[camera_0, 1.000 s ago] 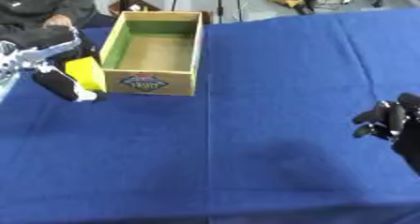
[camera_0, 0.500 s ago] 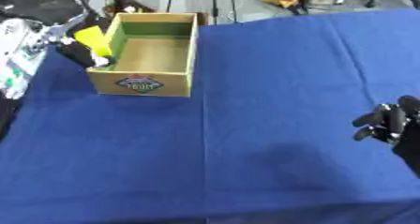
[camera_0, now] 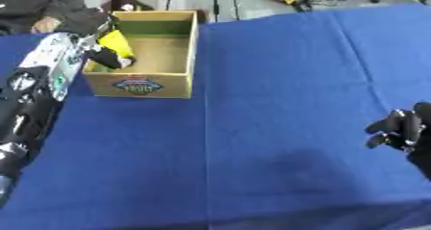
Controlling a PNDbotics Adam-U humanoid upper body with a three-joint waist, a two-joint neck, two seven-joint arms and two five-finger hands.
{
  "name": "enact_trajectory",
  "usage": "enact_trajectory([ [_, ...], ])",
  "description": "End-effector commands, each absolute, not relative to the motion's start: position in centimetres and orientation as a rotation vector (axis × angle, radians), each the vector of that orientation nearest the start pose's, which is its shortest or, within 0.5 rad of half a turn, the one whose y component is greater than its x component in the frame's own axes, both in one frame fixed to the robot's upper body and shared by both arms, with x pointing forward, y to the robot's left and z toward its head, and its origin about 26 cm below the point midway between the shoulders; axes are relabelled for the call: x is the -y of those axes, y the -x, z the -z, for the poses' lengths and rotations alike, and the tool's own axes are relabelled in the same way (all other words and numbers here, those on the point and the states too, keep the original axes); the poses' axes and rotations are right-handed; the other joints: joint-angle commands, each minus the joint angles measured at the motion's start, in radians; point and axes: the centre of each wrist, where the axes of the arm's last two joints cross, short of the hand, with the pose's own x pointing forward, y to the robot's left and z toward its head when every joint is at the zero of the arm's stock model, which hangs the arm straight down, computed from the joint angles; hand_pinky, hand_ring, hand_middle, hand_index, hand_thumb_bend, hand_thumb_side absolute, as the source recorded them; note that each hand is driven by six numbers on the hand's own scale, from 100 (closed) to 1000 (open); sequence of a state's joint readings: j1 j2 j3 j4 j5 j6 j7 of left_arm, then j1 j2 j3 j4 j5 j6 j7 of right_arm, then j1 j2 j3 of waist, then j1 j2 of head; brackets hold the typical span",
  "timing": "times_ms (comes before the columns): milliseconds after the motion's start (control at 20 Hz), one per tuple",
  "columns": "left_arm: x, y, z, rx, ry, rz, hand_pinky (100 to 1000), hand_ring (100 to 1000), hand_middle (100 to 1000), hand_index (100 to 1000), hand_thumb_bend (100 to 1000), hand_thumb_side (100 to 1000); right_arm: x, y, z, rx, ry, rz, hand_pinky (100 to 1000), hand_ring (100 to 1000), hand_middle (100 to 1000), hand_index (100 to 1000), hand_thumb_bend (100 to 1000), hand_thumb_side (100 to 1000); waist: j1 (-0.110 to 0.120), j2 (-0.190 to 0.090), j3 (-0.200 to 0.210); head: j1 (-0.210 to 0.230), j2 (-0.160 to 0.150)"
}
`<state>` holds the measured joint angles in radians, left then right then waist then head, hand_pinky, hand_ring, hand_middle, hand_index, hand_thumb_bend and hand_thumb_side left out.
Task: Pick up objects on the table and place them in the box.
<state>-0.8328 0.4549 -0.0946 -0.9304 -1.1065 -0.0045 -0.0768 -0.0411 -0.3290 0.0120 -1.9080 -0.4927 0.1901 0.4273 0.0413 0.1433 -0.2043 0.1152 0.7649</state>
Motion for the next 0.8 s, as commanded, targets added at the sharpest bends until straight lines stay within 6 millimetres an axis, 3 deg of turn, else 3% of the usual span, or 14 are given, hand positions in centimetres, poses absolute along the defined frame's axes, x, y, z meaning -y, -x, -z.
enact_trajectory([
  [50,-31.3,-46.9,-16.5,1.363,-1.309,1.204,570,601,613,815,512,473,29.2,-27.6,-11.5,1.712,-0.561,-0.428,577,656,482,384,100,590,-0.004,-0.010,-0.002,0.005,0.005],
  [300,-31.3,-46.7,-16.3,1.434,-1.324,1.206,745,807,810,894,799,801,29.2,-27.6,-11.4,1.713,-0.560,-0.423,577,656,482,384,100,590,-0.006,-0.012,0.000,0.000,0.005],
  [400,-31.2,-46.5,-16.6,1.472,-1.331,1.192,775,834,830,899,812,846,29.2,-27.6,-11.4,1.713,-0.562,-0.421,577,656,482,384,100,591,-0.006,-0.013,0.003,-0.004,0.005],
  [550,-31.0,-46.0,-17.6,1.592,-1.325,1.077,757,816,799,875,741,839,29.3,-27.6,-11.4,1.715,-0.561,-0.413,577,656,482,384,100,591,-0.010,-0.015,0.010,-0.011,0.005],
  [700,-30.6,-44.7,-18.9,1.793,-1.236,0.891,687,743,709,819,574,831,29.4,-27.5,-11.3,1.716,-0.555,-0.406,577,656,482,384,100,591,-0.013,-0.016,0.020,-0.017,0.005],
  [800,-30.3,-43.4,-19.8,1.937,-1.113,0.767,642,689,649,779,413,817,29.4,-27.5,-11.3,1.717,-0.554,-0.403,577,656,482,385,100,591,-0.014,-0.015,0.028,-0.023,0.005],
])
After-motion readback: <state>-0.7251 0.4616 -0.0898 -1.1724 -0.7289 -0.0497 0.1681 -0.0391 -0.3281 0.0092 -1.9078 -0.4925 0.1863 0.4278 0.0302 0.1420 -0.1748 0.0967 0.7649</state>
